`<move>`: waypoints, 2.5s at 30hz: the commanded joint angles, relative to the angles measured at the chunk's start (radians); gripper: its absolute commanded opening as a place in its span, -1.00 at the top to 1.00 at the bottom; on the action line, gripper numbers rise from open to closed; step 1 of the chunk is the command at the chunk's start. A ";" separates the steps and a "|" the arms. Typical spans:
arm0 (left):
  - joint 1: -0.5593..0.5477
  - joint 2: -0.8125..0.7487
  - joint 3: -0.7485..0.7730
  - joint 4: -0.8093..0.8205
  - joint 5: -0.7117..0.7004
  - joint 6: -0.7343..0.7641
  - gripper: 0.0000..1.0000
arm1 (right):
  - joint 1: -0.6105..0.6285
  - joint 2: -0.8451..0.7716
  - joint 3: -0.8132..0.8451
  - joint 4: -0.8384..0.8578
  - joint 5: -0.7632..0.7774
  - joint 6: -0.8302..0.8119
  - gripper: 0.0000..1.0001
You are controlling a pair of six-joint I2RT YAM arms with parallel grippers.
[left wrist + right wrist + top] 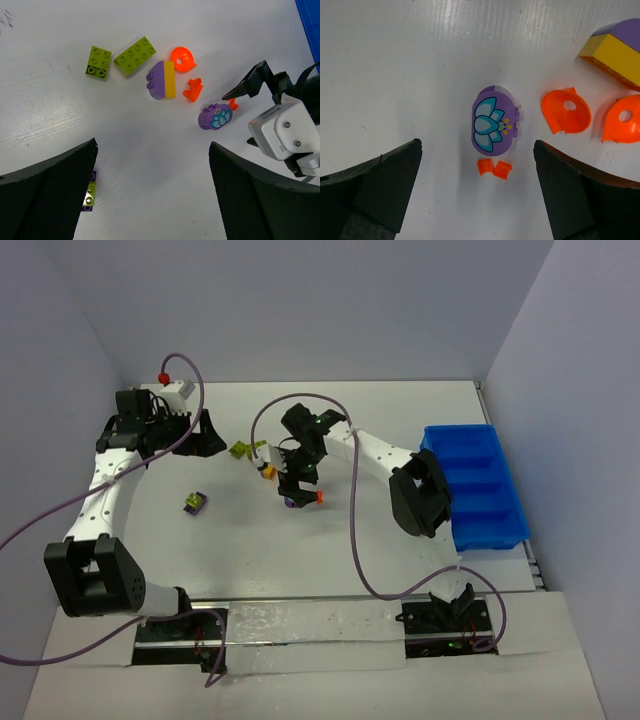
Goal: Sort the legos into containers by color
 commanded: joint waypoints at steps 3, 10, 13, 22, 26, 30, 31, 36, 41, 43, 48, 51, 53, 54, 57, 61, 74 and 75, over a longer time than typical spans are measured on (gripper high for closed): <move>0.001 -0.004 0.040 0.003 0.014 0.012 -0.98 | 0.022 0.032 0.021 0.010 0.011 -0.067 -0.94; 0.001 0.000 0.036 0.012 0.006 0.010 -0.98 | 0.037 0.029 -0.055 0.105 0.072 -0.030 -0.82; 0.001 0.006 0.039 0.010 0.010 0.010 -0.99 | 0.038 0.043 -0.059 0.114 0.083 -0.021 -0.79; 0.001 0.021 0.028 0.006 0.011 0.019 -0.98 | 0.045 0.054 -0.093 0.177 0.123 0.009 -0.56; 0.001 0.022 0.028 0.010 0.012 0.020 -0.99 | 0.051 0.056 -0.095 0.188 0.135 0.010 -0.48; 0.001 0.027 0.032 0.009 0.009 0.020 -0.98 | 0.052 0.060 -0.098 0.195 0.141 0.005 -0.48; 0.001 0.027 0.033 0.009 0.006 0.020 -0.98 | 0.053 0.062 -0.098 0.192 0.144 0.002 -0.47; 0.002 0.027 0.031 0.010 0.010 0.019 -0.98 | 0.053 0.063 -0.107 0.192 0.147 -0.014 -0.43; 0.001 0.031 0.033 0.010 0.007 0.018 -0.99 | 0.053 0.069 -0.108 0.188 0.148 -0.024 -0.25; 0.001 0.030 0.034 0.010 0.007 0.018 -0.99 | 0.056 0.063 -0.113 0.186 0.144 -0.022 -0.09; 0.001 0.030 0.039 0.011 0.008 0.012 -0.99 | 0.054 0.020 -0.134 0.181 0.132 -0.002 0.20; 0.001 0.027 0.052 0.004 0.011 0.005 -0.98 | 0.049 -0.056 -0.172 0.177 0.129 0.014 0.48; 0.001 0.019 0.054 0.002 0.011 0.005 -0.98 | 0.042 -0.108 -0.196 0.173 0.130 0.021 0.68; 0.001 0.015 0.054 0.002 0.011 0.005 -0.98 | 0.036 -0.109 -0.197 0.170 0.130 0.024 0.68; 0.001 0.008 0.054 0.001 0.008 0.002 -0.99 | 0.000 -0.193 -0.201 0.128 0.125 0.038 0.72; 0.001 -0.002 0.051 0.001 -0.002 0.006 -0.98 | -0.082 -0.279 -0.182 0.076 0.125 0.048 0.72; 0.001 0.013 0.068 0.009 -0.006 0.010 -0.98 | -0.631 -0.266 -0.030 -0.076 0.200 -0.036 0.78; 0.001 0.013 0.067 0.011 -0.003 0.009 -0.99 | -0.663 -0.264 -0.024 -0.080 0.203 -0.043 0.79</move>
